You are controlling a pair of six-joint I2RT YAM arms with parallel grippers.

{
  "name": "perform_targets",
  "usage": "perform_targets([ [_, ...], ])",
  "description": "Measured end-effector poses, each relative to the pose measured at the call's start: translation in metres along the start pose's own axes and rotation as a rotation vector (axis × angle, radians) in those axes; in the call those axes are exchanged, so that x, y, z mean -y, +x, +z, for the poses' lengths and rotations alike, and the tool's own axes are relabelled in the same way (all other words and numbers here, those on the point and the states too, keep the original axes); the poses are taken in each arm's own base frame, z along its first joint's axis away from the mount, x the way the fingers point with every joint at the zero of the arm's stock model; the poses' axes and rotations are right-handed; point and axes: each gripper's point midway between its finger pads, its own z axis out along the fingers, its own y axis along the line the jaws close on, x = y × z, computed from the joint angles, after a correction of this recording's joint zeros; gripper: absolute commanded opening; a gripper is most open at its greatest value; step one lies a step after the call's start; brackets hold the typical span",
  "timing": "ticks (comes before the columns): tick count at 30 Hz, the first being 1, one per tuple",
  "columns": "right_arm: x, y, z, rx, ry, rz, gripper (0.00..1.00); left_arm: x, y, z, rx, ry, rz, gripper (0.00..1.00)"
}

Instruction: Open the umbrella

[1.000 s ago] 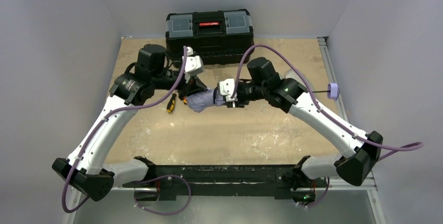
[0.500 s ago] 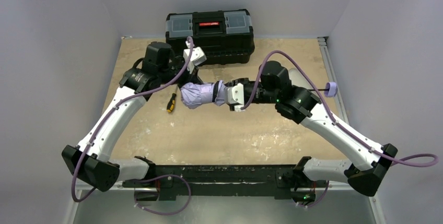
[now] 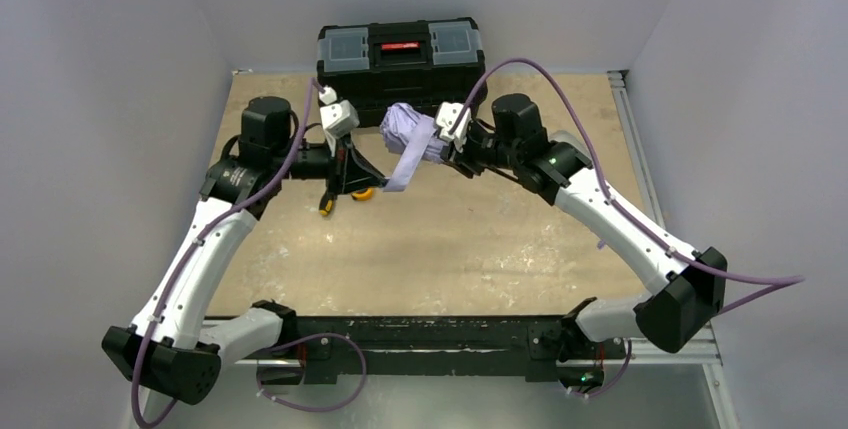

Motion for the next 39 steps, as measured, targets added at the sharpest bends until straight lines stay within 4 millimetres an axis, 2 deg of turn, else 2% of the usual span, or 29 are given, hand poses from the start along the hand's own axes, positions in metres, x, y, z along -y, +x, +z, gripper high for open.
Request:
perform_targets([
  [2, 0.000, 0.011, 0.002, -0.033, -0.008, 0.014, 0.00, 0.008, -0.015, -0.002, 0.036, 0.022, -0.007, 0.00],
  [6, -0.013, 0.021, 0.002, -0.065, -0.061, 0.004, 0.00, 0.014, -0.057, -0.007, 0.129, 0.014, -0.011, 0.00],
  [10, -0.031, 0.029, -0.001, -0.085, -0.153, -0.018, 0.00, -0.005, -0.098, -0.015, 0.220, -0.130, -0.015, 0.00],
  [13, -0.049, 0.032, -0.005, -0.086, -0.241, -0.019, 0.00, -0.046, -0.126, -0.025, 0.266, -0.351, -0.024, 0.60],
  [15, -0.057, 0.030, -0.007, -0.069, -0.285, -0.005, 0.00, -0.076, -0.132, -0.031, 0.257, -0.473, -0.029, 0.76],
  [18, -0.065, 0.018, -0.010, -0.030, -0.328, 0.038, 0.00, -0.104, -0.110, -0.035, 0.189, -0.529, -0.063, 0.89],
  [21, -0.065, 0.005, -0.013, 0.009, -0.349, 0.079, 0.00, -0.100, -0.079, -0.036, 0.130, -0.475, -0.039, 0.98],
  [24, -0.063, -0.001, -0.015, 0.030, -0.363, 0.115, 0.00, -0.062, -0.066, -0.036, 0.087, -0.342, 0.104, 0.99],
  [28, -0.066, 0.002, -0.012, 0.017, -0.394, 0.157, 0.00, 0.004, -0.062, -0.031, 0.038, -0.167, 0.453, 0.99],
  [31, -0.068, 0.006, -0.004, -0.008, -0.423, 0.188, 0.00, 0.031, -0.050, -0.023, 0.002, -0.078, 0.644, 0.99],
  [33, -0.070, 0.010, -0.001, -0.029, -0.442, 0.207, 0.00, 0.033, -0.043, -0.017, -0.029, -0.061, 0.732, 0.98],
  [35, -0.073, 0.013, 0.001, -0.046, -0.455, 0.217, 0.00, 0.026, -0.036, -0.007, -0.074, -0.062, 0.802, 0.97],
  [39, -0.081, 0.012, 0.000, -0.058, -0.477, 0.219, 0.00, 0.002, -0.007, 0.021, -0.213, -0.084, 0.918, 0.84],
])
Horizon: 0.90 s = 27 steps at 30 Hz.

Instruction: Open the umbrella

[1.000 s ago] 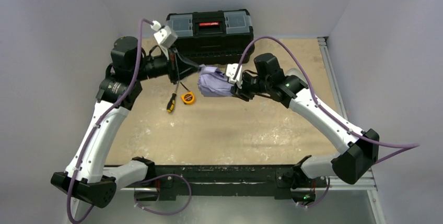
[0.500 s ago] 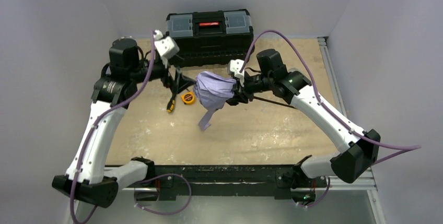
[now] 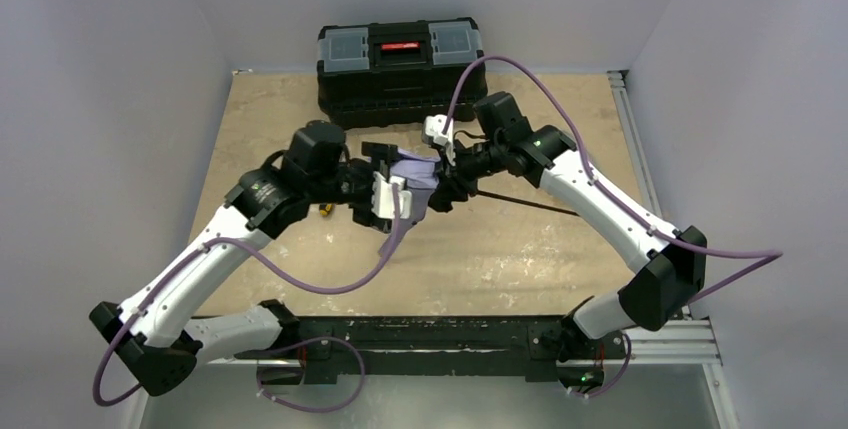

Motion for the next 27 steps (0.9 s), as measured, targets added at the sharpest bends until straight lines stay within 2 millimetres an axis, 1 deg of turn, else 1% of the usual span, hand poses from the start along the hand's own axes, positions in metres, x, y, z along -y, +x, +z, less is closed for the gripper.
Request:
perform_targets([
  [2, -0.004, -0.003, 0.000, -0.002, -0.011, -0.005, 0.00, 0.005, 0.017, 0.015, -0.067, 0.015, 0.058, 0.71],
  [4, -0.009, -0.003, 0.000, -0.011, -0.021, -0.005, 0.00, 0.006, 0.029, 0.023, -0.116, 0.011, 0.112, 0.49],
  [5, -0.010, -0.002, 0.000, -0.015, -0.024, -0.003, 0.04, 0.005, 0.033, 0.024, -0.132, 0.003, 0.128, 0.37],
  [6, -0.010, -0.002, 0.000, -0.018, -0.024, -0.003, 0.16, 0.003, 0.034, 0.024, -0.141, -0.006, 0.137, 0.20],
  [7, -0.010, -0.003, 0.000, -0.018, -0.020, -0.008, 0.34, 0.001, 0.035, 0.024, -0.149, -0.013, 0.142, 0.06],
  [8, -0.007, -0.004, -0.001, -0.017, -0.009, -0.013, 0.61, 0.000, 0.035, 0.023, -0.151, -0.018, 0.139, 0.00],
  [9, -0.004, -0.005, -0.001, -0.016, 0.005, -0.009, 0.74, -0.001, 0.035, 0.023, -0.153, -0.026, 0.136, 0.00],
  [10, -0.002, -0.007, -0.002, -0.008, 0.017, 0.003, 0.83, -0.003, 0.036, 0.023, -0.156, -0.037, 0.117, 0.00],
  [11, 0.003, -0.012, -0.004, 0.009, 0.037, 0.000, 0.88, -0.003, 0.038, 0.023, -0.161, -0.040, 0.093, 0.00],
  [12, 0.007, -0.019, -0.007, 0.033, 0.063, -0.010, 0.91, -0.002, 0.043, 0.022, -0.172, -0.040, 0.058, 0.00],
  [14, 0.016, -0.039, -0.018, 0.091, 0.135, -0.036, 0.93, 0.001, 0.052, 0.024, -0.191, -0.034, -0.024, 0.00],
  [15, 0.020, -0.055, -0.028, 0.142, 0.188, -0.057, 0.94, 0.001, 0.056, 0.025, -0.197, -0.034, -0.062, 0.00],
  [16, 0.021, -0.065, -0.034, 0.170, 0.211, -0.070, 0.94, 0.001, 0.062, 0.026, -0.205, -0.036, -0.113, 0.00],
  [17, 0.022, -0.081, -0.045, 0.222, 0.248, -0.087, 0.94, 0.001, 0.068, 0.028, -0.214, -0.038, -0.164, 0.00],
  [19, 0.021, -0.121, -0.071, 0.336, 0.316, -0.125, 0.93, 0.002, 0.079, 0.032, -0.232, -0.041, -0.272, 0.00],
  [20, 0.019, -0.141, -0.084, 0.396, 0.339, -0.144, 0.92, 0.001, 0.086, 0.034, -0.237, -0.045, -0.353, 0.00],
  [22, 0.012, -0.175, -0.109, 0.512, 0.368, -0.167, 0.92, -0.005, 0.096, 0.036, -0.231, -0.069, -0.485, 0.00],
  [23, 0.007, -0.185, -0.118, 0.555, 0.377, -0.166, 0.91, -0.011, 0.099, 0.036, -0.210, -0.090, -0.568, 0.00],
  [25, 0.001, -0.194, -0.132, 0.624, 0.398, -0.128, 0.89, -0.026, 0.101, 0.031, -0.147, -0.143, -0.700, 0.00],
  [27, 0.000, -0.189, -0.142, 0.674, 0.450, -0.039, 0.89, -0.051, 0.094, 0.022, -0.045, -0.218, -0.798, 0.00],
])
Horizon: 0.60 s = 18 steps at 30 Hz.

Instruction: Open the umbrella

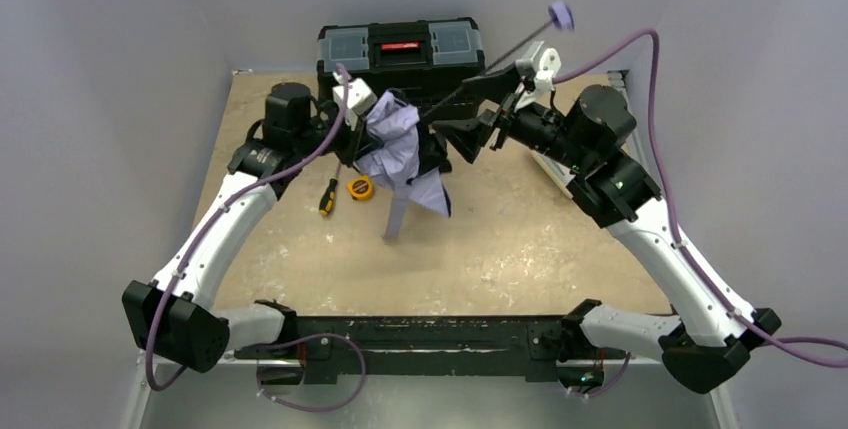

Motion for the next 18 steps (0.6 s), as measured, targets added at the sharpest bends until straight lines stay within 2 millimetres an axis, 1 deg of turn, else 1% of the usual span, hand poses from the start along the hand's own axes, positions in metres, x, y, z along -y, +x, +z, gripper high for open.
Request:
perform_targets([
  [1, 0.004, 0.003, -0.006, 0.005, 0.046, 0.035, 0.89, -0.004, -0.014, -0.004, 0.057, -0.010, -0.032, 0.00],
  [3, 0.017, 0.005, -0.013, 0.014, 0.136, 0.088, 0.89, -0.002, -0.041, -0.012, 0.160, -0.005, -0.061, 0.00],
  [6, 0.042, -0.001, -0.017, 0.054, 0.269, 0.151, 0.87, 0.015, -0.084, -0.027, 0.315, 0.056, -0.074, 0.00],
  [9, 0.068, -0.012, -0.020, 0.131, 0.384, 0.224, 0.86, 0.027, -0.114, -0.039, 0.421, 0.109, -0.074, 0.00],
  [11, 0.079, -0.021, -0.019, 0.187, 0.416, 0.273, 0.85, 0.033, -0.130, -0.044, 0.473, 0.143, -0.083, 0.00],
  [14, 0.090, -0.041, -0.012, 0.266, 0.419, 0.360, 0.80, 0.041, -0.145, -0.050, 0.526, 0.194, -0.111, 0.00],
  [16, 0.092, -0.052, -0.006, 0.306, 0.399, 0.409, 0.78, 0.044, -0.151, -0.052, 0.546, 0.219, -0.123, 0.00],
  [18, 0.090, -0.059, -0.001, 0.331, 0.372, 0.441, 0.73, 0.048, -0.155, -0.054, 0.559, 0.238, -0.133, 0.00],
])
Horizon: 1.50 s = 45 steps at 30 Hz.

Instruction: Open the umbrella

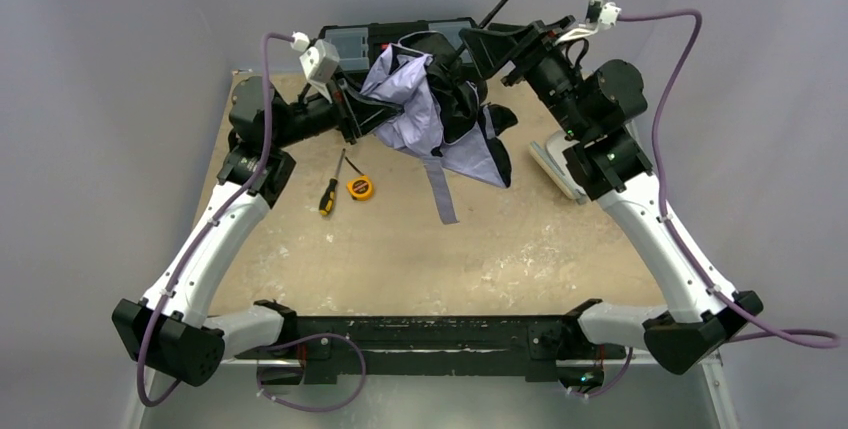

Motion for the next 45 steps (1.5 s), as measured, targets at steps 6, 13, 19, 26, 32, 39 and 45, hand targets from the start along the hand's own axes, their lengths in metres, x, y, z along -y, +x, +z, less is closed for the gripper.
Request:
perform_targets([
  [6, -0.004, 0.006, 0.016, 0.001, -0.040, 0.077, 0.47, 0.010, -0.005, 0.002, 0.015, 0.040, -0.015, 0.00],
  [13, -0.023, 0.023, 0.029, -0.053, -0.170, 0.142, 0.00, 0.005, 0.001, -0.001, -0.007, 0.010, -0.015, 0.54],
  [19, -0.009, 0.024, 0.030, -0.084, -0.178, -0.120, 0.00, -0.029, 0.005, -0.034, -0.089, -0.157, -0.092, 0.99],
  [26, 0.050, 0.034, 0.036, -0.152, -0.085, -0.459, 0.00, -0.086, 0.010, -0.098, -0.126, -0.439, -0.157, 1.00],
  [32, -0.007, 0.134, 0.017, -0.356, -0.277, -0.496, 0.00, -0.101, 0.022, -0.116, -0.203, -0.530, -0.134, 1.00],
  [39, 0.058, 0.120, -0.013, -0.451, -0.133, -0.571, 0.00, -0.084, 0.018, -0.129, -0.182, -0.575, -0.065, 1.00],
  [45, 0.081, 0.122, -0.011, -0.442, -0.048, -0.648, 0.00, -0.072, 0.005, -0.131, -0.153, -0.562, -0.013, 1.00],
])
